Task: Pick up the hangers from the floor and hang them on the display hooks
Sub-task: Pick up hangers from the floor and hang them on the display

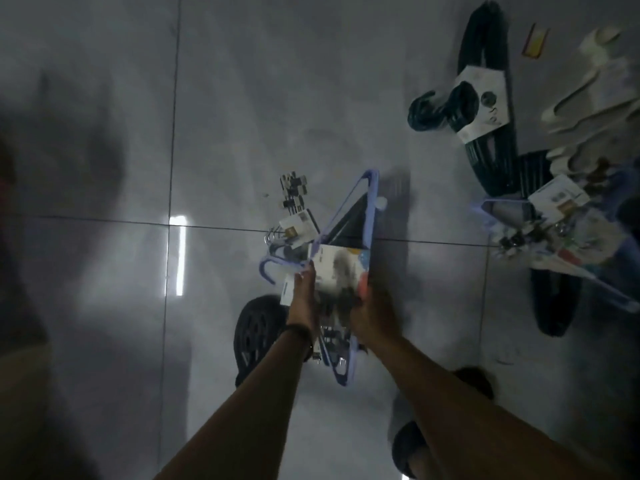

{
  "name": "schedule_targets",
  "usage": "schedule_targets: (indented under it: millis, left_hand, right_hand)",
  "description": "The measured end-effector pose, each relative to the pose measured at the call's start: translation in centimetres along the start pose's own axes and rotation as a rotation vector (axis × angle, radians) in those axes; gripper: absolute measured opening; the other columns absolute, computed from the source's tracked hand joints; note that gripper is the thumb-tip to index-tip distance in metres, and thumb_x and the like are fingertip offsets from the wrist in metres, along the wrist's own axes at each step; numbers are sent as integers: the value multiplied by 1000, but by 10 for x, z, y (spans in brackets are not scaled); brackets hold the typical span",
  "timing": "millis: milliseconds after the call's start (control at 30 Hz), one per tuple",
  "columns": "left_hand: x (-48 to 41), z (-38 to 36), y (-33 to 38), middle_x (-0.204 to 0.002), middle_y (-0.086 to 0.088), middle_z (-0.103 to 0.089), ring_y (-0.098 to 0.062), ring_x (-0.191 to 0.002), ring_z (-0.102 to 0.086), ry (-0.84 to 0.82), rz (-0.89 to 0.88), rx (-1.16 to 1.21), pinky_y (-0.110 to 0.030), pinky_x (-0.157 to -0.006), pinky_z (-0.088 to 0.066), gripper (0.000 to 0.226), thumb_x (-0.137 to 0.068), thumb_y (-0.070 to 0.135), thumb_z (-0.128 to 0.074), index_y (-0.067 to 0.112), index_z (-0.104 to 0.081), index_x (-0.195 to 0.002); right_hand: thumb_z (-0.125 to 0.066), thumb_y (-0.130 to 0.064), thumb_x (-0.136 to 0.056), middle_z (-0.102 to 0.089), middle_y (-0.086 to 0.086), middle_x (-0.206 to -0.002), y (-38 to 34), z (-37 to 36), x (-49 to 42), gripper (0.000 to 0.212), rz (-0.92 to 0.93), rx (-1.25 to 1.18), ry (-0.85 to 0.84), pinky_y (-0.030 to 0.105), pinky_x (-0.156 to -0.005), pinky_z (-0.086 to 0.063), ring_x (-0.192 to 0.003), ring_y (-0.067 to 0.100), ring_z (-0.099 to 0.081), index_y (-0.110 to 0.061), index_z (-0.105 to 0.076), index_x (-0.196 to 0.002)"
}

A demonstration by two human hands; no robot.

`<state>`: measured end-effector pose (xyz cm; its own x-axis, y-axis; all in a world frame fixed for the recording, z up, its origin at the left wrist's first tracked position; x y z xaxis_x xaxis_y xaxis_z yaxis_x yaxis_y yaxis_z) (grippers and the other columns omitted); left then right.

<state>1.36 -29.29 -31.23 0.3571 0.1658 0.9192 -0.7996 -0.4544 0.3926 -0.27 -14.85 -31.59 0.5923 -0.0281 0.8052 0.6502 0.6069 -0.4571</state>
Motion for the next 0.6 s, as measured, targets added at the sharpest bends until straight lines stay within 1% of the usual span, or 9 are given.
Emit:
schedule_targets:
  millis: [67,100,200,300,367,400,433,533,600]
  left_hand:
    - [-13,4,-4,-137,-14,-65,-33,-116,-67,-14,15,-48,-38,-73,-63,59,-99,52,-60,18,-51,-146]
    - [-19,4,-5,-135,-14,-67,-34,-116,-68,-28,23,-65,-43,-78,-63,47,-100,42,-65,19,-54,-140]
    - [-38,11,-8,-121,-12,-75,-35,-109,-72,0,79,-161,-51,-96,-58,24,-97,24,-71,20,-64,-120]
    - [-52,10,-9,-119,-13,-78,-26,-97,-78,-37,83,-179,-35,-79,-64,32,-94,17,-72,9,-69,-125]
    - [-55,11,-12,-121,-15,-77,-16,-83,-78,-45,79,-198,-24,-62,-60,34,-97,11,-66,3,-68,-129]
    - [-55,14,-14,-121,-15,-76,-16,-83,-77,-39,81,-210,-25,-61,-58,34,-97,9,-63,4,-66,-131]
    - [-53,16,-15,-122,-15,-75,-19,-89,-75,-30,85,-219,-28,-65,-56,34,-98,8,-60,5,-65,-131]
    - [-48,16,-12,-122,-16,-74,-33,-111,-71,-19,28,-192,-41,-83,-58,29,-98,10,-64,9,-62,-126]
    - [-40,12,-6,-122,-17,-74,-37,-115,-71,-6,-46,-161,-54,-97,-59,32,-95,15,-73,12,-58,-123]
  right_hand:
    - [-63,-14,-101,-65,-2,-116,8,-13,-3,43,-11,-69,14,5,-69,-46,-95,12,-66,-20,-54,-143]
    - [-65,-18,-100,-67,-8,-113,15,-16,-8,41,-37,-171,25,7,-64,-49,-89,3,-65,-22,-55,-140]
    - [-76,-37,-86,-77,-4,-105,36,-22,-21,49,-193,-441,0,38,-75,-65,-87,14,-75,-23,-65,-132]
    - [-77,-59,-77,-77,0,-115,47,-39,-34,61,-331,-691,-96,47,-92,-60,-102,22,-75,-26,-71,-128]
    - [-73,-69,-79,-76,-1,-118,50,-47,-44,61,-329,-713,-96,50,-101,-55,-109,26,-72,-30,-72,-126]
    - [-72,-75,-76,-77,-1,-116,42,-45,-38,65,-343,-709,-81,52,-102,-54,-109,27,-72,-31,-73,-123]
    - [-70,-77,-79,-76,-2,-113,40,-44,-35,63,-340,-716,-80,52,-102,-53,-107,26,-71,-30,-72,-121]
    - [-60,-59,-99,-69,-13,-103,32,-27,-14,31,-348,-737,-49,40,-95,-51,-96,13,-65,-35,-66,-118]
    - [-65,-51,-99,-75,-8,-106,40,-18,-2,26,-381,-764,-49,41,-90,-57,-96,17,-71,-34,-71,-118]
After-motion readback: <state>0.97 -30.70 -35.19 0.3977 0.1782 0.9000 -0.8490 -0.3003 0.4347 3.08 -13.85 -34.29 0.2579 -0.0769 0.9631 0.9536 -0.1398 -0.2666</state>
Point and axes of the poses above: each hand's wrist, its own x-axis away from the middle knuckle, its own z-axis out of the back of the hand, y = z × x, the point moved 9 cm from there along -x, towards the middle knuckle
